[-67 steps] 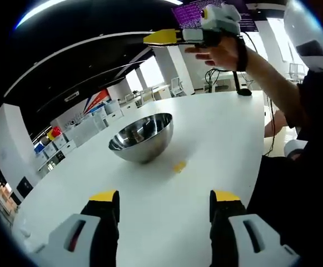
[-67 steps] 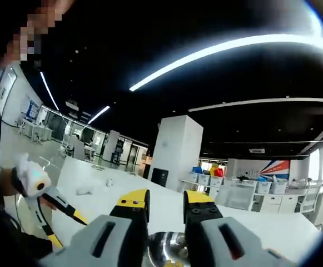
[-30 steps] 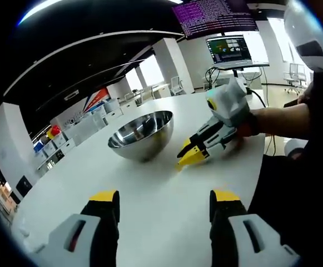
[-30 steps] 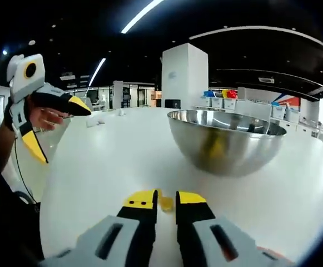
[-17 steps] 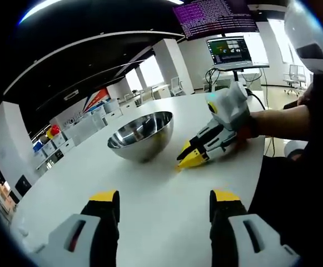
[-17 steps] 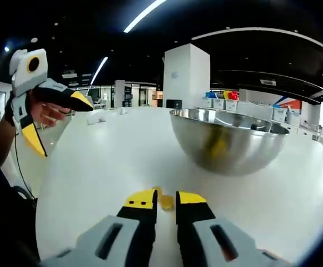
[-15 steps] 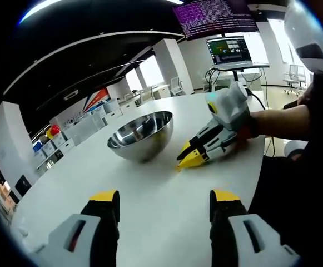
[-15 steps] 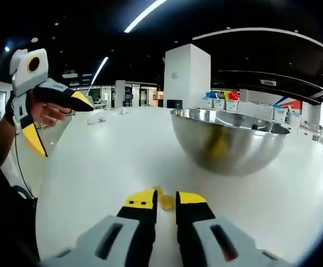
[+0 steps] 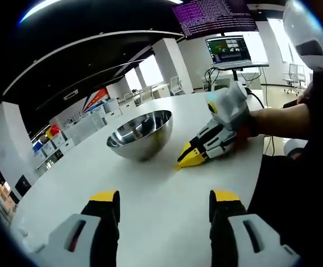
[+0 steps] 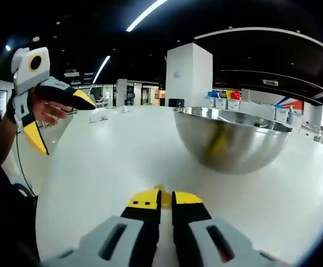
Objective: Pick up the QQ candy scattered on the table and place it into the stainless steel bowl on the table
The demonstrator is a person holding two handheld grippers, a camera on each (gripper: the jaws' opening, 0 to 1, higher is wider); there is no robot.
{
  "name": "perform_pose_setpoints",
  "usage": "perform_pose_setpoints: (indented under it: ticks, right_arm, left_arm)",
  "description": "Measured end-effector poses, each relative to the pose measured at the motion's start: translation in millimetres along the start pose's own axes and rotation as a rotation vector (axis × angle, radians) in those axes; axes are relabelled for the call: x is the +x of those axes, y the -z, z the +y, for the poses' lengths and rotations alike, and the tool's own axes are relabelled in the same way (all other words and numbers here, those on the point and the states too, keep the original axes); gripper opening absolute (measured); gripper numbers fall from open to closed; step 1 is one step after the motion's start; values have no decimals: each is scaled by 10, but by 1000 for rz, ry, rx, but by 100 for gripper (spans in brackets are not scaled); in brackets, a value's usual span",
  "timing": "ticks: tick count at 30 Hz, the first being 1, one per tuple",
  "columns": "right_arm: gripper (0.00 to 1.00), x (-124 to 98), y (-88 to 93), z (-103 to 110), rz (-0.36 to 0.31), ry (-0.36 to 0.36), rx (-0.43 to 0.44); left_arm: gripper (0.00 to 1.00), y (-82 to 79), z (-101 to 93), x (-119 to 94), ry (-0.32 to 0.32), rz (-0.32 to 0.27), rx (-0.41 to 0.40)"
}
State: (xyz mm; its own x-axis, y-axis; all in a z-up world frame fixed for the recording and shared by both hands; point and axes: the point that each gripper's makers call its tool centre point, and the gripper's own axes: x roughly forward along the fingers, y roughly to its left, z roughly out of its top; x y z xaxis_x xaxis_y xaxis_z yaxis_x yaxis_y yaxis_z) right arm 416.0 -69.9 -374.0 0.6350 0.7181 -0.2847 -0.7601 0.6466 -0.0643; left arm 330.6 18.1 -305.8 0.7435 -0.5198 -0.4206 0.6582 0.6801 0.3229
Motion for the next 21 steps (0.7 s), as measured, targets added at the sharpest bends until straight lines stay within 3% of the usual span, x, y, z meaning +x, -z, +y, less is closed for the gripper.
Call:
perform_pose_setpoints:
  ticks: [4, 14, 21]
  right_arm:
    - [6, -30, -13, -74, -4, 45, -21]
    - [5, -173, -163, -41, -53, 30, 62]
    - [5, -430, -531, -53, -105, 17, 106]
  left_arm:
    - [65, -1, 11, -13, -4, -2, 0]
    - [65, -10, 22, -29, -9, -1, 3]
    - [65, -13, 10, -19, -3, 11, 11]
